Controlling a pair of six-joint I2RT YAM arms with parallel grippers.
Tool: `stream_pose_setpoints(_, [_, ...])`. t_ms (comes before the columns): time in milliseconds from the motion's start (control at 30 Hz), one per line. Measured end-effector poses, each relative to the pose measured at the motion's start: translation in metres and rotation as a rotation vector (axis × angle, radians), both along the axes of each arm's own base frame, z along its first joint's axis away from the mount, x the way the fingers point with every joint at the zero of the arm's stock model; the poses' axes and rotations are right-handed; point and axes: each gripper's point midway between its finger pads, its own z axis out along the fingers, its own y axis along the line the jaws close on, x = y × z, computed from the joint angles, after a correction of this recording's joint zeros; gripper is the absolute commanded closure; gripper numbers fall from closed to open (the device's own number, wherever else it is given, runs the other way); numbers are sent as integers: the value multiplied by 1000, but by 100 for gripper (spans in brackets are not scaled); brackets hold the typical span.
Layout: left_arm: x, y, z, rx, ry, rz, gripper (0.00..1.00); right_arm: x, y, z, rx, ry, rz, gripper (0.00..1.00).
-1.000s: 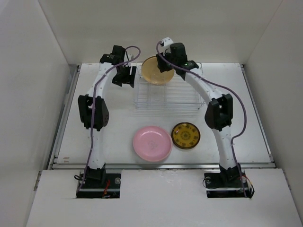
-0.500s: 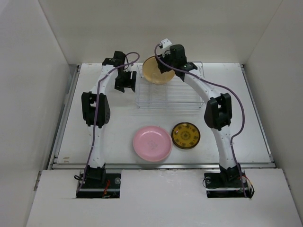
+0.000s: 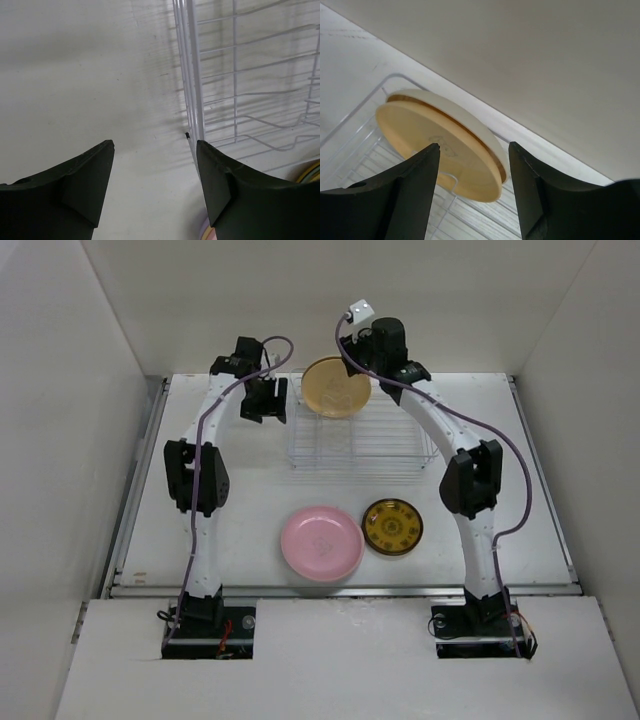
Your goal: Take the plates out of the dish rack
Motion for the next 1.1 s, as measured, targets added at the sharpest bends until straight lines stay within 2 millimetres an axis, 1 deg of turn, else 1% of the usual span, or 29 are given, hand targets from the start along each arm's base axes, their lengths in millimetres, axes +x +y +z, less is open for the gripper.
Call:
stream_pose_setpoints(33, [0, 0, 6, -5, -12, -2, 36, 3, 0, -9, -8, 12, 0, 37])
stream_pose_setpoints(133, [5, -6, 22, -29, -53, -12, 34, 11, 2, -44, -31, 60, 3, 41])
stream_pose_setpoints(200, [5, -11, 25, -41, -61, -24, 34, 16, 2, -69, -50, 94, 2, 48])
stream_pose_setpoints(233, [4, -14, 25, -42, -60, -31, 34, 18, 2, -78, -61, 103, 2, 53])
stream_pose_setpoints(267, [3, -16, 24, -36, -55, -37, 35, 21, 0, -84, -70, 99, -7, 53])
stream_pose_setpoints(300, [1, -18, 23, -30, -48, -43, 37, 24, -2, -85, -72, 95, -16, 62])
stream_pose_setpoints(367, [-3, -24, 16, -17, -27, -57, 44, 27, -7, -84, -74, 88, -26, 73])
stream_pose_setpoints(400, [-3, -25, 11, -10, -15, -62, 58, 28, -9, -83, -75, 84, -28, 79])
stream_pose_setpoints(433, [-4, -28, 5, -2, -1, -64, 66, 28, -9, -83, -80, 83, -27, 82])
stream_pose_setpoints(467, [-5, -30, -2, 4, 14, -66, 73, 28, -10, -84, -87, 82, -26, 82])
stream_pose_setpoints(500, [-6, -31, -12, 11, 40, -68, 84, 27, -10, -88, -94, 88, -24, 82])
stream_pose_setpoints(600, [-12, -38, -31, -9, 103, -65, 98, 26, -10, -95, -111, 95, -20, 82])
stream_pose_setpoints(633, [-12, -39, -32, -14, 111, -47, 100, 25, -11, -97, -117, 95, -23, 83])
stream_pose_setpoints(700, [-13, -39, -32, -16, 117, -26, 100, 24, -13, -99, -124, 97, -25, 87])
stream_pose_setpoints(733, [-13, -39, -32, -21, 119, -22, 100, 23, -14, -98, -127, 96, -25, 91])
stream_pose_setpoints(800, [-13, -39, -32, -22, 123, -14, 100, 22, -15, -96, -135, 90, -28, 97])
stream_pose_setpoints(833, [-13, -39, -32, -23, 123, -11, 100, 22, -15, -95, -134, 89, -28, 100])
stream_pose_setpoints(867, [-13, -39, -33, -23, 125, -8, 100, 22, -15, -92, -134, 85, -29, 100])
stream_pose_setpoints(933, [-13, -39, -33, -25, 126, -1, 100, 21, -16, -85, -129, 74, -33, 100])
stream_pose_setpoints(1000, [-13, -39, -33, -26, 127, 8, 100, 18, -18, -70, -117, 51, -42, 100])
stream_pose_setpoints(1033, [-13, -38, -33, -26, 124, 12, 100, 17, -19, -66, -115, 46, -45, 100])
stream_pose_setpoints(1100, [-13, -38, -32, -26, 122, 21, 100, 12, -23, -47, -97, 18, -56, 100])
